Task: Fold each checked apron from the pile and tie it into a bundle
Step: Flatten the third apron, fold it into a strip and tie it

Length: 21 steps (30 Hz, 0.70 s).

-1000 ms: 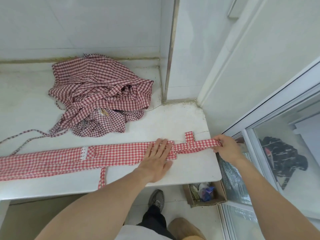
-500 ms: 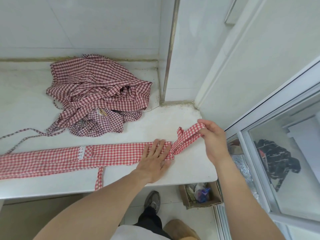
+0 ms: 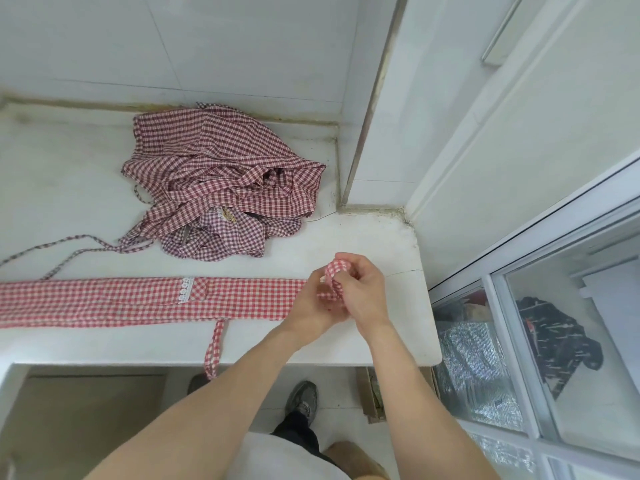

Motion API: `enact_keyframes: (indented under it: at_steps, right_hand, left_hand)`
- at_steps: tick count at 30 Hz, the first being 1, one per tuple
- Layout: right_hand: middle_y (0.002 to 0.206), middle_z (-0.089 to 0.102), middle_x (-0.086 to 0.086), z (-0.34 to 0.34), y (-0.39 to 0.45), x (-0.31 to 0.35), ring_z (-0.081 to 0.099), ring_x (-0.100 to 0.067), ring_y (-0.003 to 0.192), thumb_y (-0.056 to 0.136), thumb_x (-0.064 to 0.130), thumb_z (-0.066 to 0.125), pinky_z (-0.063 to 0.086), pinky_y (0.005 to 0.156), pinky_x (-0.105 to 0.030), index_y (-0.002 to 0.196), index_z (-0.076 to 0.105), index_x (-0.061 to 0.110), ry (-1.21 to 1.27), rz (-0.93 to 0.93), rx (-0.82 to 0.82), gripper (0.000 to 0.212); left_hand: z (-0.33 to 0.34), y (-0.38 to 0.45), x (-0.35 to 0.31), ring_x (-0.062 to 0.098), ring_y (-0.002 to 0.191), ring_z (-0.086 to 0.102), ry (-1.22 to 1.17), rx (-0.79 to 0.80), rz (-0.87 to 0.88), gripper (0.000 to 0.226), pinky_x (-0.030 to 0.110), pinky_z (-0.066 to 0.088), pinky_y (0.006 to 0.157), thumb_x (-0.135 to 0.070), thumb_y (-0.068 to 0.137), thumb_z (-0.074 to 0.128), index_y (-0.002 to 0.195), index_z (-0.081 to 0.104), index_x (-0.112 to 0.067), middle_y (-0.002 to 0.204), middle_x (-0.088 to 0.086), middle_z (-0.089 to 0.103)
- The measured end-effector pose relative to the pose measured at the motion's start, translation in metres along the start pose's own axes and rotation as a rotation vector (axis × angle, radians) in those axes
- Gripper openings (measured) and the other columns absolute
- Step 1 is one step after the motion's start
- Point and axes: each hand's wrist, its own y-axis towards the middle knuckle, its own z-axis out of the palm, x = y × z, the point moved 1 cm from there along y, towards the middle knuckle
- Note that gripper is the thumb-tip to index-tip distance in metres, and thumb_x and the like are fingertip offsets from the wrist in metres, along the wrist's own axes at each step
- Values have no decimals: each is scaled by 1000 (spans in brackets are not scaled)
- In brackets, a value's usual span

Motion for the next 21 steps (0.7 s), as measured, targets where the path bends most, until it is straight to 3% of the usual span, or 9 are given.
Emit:
enact_keyframes:
  at_steps: [3, 6, 8, 11, 13, 18, 21]
  right_hand:
    - [119, 67, -5, 0, -8, -5, 64, -14, 110, 68, -15, 52, 54, 86, -24, 118, 64, 14, 176, 51, 167, 59]
    - [127, 64, -6, -10, -11, -10, 59, -10, 120, 53, -5, 46, 49, 97, -22, 120, 63, 10, 334, 18, 122, 70]
    - [124, 65, -3, -20, -12, -16, 59, -12, 120, 68, -6, 49, 47, 99, -21, 116, 65, 14, 212, -31, -1, 55]
    - [124, 63, 3, -27, -13, -33, 56, -8, 118, 92, -6, 49, 40, 95, -6, 117, 64, 19, -82, -114, -123, 39]
    - [127, 59, 6, -29, -10, -45, 51, -2, 119, 95, 0, 55, 34, 97, -2, 119, 62, 22, -187, -144, -103, 34]
    - [134, 54, 3, -25, -5, -82, 46, -10, 130, 94, 11, 65, 34, 112, -24, 123, 68, 17, -430, -189, 37, 29]
    - [141, 53, -6, -23, -5, -95, 44, -18, 135, 94, 10, 65, 27, 113, -15, 125, 68, 14, -538, -248, 40, 32]
  left_hand:
    - [-8, 0, -4, 16, 101, 70, -67, 24, -6, 62, 32, 59, 79, 8, 75, 78, 128, 54, -15, 114, 8, 69]
    - [-15, 1, -4, 29, 101, 71, -178, -28, -87, 56, 46, 59, 87, -14, 74, 87, 123, 59, -18, 110, 10, 73]
    - [-15, 2, -5, 30, 91, 73, -199, -90, -133, 44, 45, 60, 84, -26, 79, 83, 116, 63, -13, 105, 14, 74]
    - [-18, 5, -6, 29, 78, 75, -251, -216, -215, 25, 41, 62, 75, -29, 91, 71, 108, 67, -11, 94, 13, 76]
    - [-25, 9, -3, 28, 73, 75, -223, -271, -255, 19, 41, 62, 72, -27, 93, 69, 105, 67, -12, 89, 11, 77]
    - [-43, 9, 6, 22, 67, 73, -88, -340, -234, 23, 36, 63, 65, -26, 91, 73, 107, 62, -14, 93, 9, 73]
    - [-47, 8, 10, 16, 61, 72, -40, -340, -232, 26, 36, 63, 63, -30, 89, 74, 100, 62, -10, 95, 7, 68]
